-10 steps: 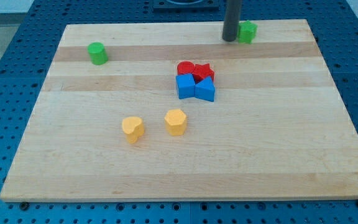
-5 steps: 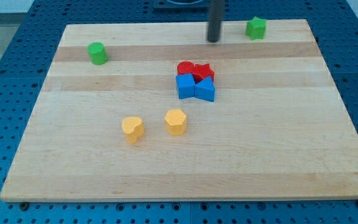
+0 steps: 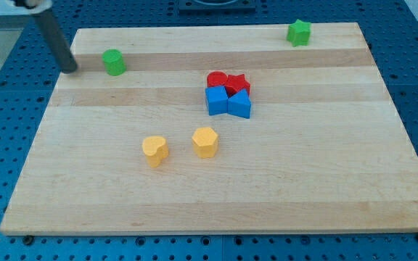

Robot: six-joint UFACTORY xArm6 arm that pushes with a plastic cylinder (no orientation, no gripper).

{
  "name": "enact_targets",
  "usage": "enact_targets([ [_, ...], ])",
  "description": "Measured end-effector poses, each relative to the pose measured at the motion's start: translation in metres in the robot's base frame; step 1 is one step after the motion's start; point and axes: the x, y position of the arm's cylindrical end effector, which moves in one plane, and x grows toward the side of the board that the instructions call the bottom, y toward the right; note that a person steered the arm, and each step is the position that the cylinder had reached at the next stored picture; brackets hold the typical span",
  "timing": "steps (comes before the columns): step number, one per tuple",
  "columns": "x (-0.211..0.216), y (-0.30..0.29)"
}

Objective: Place the green blocks towards the top right of the board

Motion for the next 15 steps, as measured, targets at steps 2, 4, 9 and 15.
enact_targets([
  [2, -0.007, 0.107],
  [4, -0.025, 0.035],
  [9, -0.013, 0.164],
  [15, -0.008, 0.286],
])
